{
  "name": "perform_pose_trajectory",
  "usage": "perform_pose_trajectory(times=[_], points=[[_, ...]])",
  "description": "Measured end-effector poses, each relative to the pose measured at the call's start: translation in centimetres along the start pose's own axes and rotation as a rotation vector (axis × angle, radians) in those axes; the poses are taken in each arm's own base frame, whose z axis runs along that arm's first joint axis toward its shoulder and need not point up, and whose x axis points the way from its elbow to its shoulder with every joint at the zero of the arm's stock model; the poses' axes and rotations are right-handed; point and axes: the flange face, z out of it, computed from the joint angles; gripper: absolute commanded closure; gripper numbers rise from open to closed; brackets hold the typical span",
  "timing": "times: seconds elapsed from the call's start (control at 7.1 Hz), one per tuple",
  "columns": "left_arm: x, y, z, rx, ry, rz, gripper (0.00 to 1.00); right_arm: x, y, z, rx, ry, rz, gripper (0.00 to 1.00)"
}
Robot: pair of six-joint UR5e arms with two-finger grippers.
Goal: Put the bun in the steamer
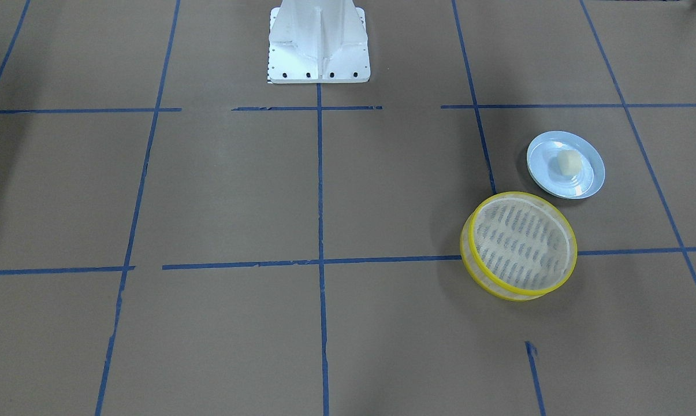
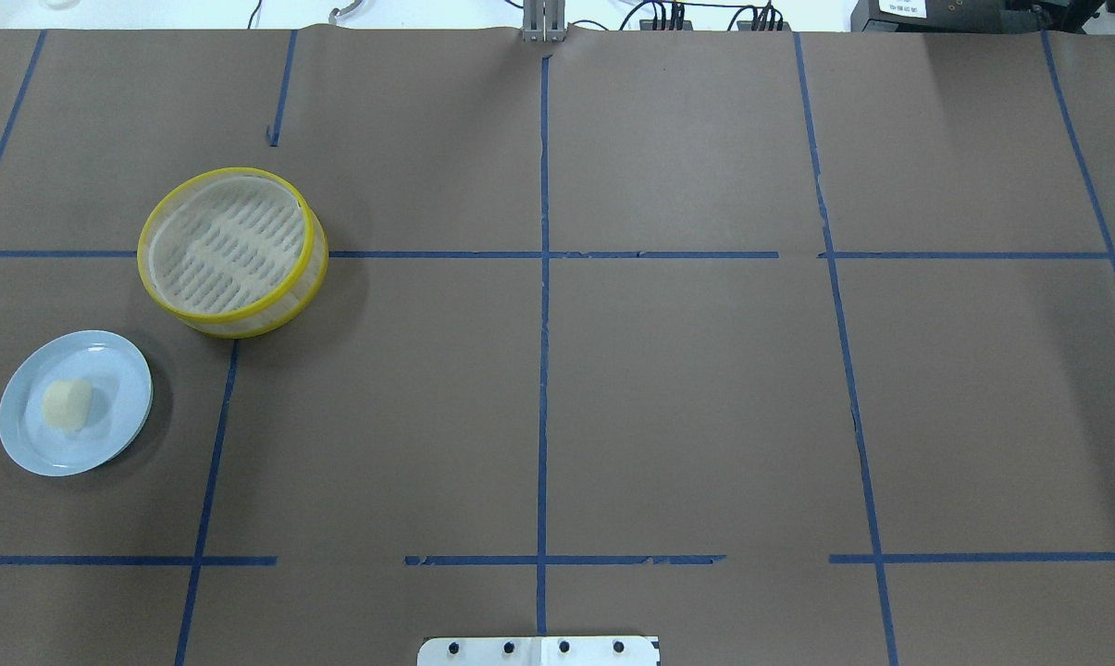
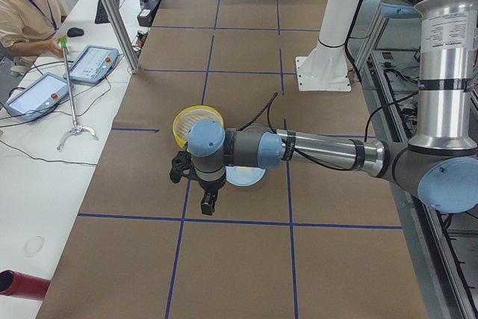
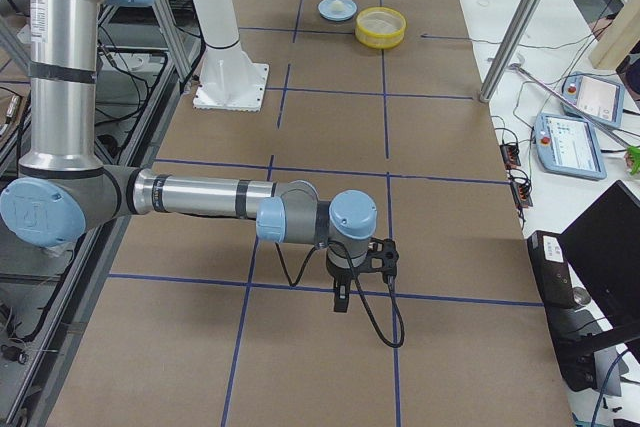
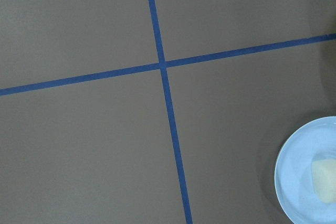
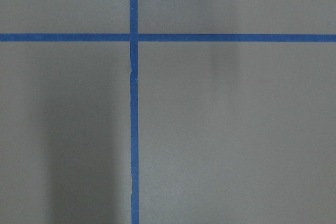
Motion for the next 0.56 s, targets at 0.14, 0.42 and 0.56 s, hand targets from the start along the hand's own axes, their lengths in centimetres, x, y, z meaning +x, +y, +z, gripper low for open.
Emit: perform_pose_trajectory(times=[0.14, 0.42, 0.56], points=[[0.2, -0.19, -0.22, 0.003, -0.001, 0.003, 0.0, 0.0, 0.0, 0.0, 0.0, 0.0, 0.0, 0.0], [0.2, -0.38, -0.22, -0.001, -0.008, -0.005, 0.0, 0.0, 0.0, 0.0, 0.0, 0.0, 0.0, 0.0], [0.0, -0.25, 0.01, -0.002, -0.007, -0.004, 0.0, 0.0, 0.0, 0.0, 0.0, 0.0, 0.0, 0.0]])
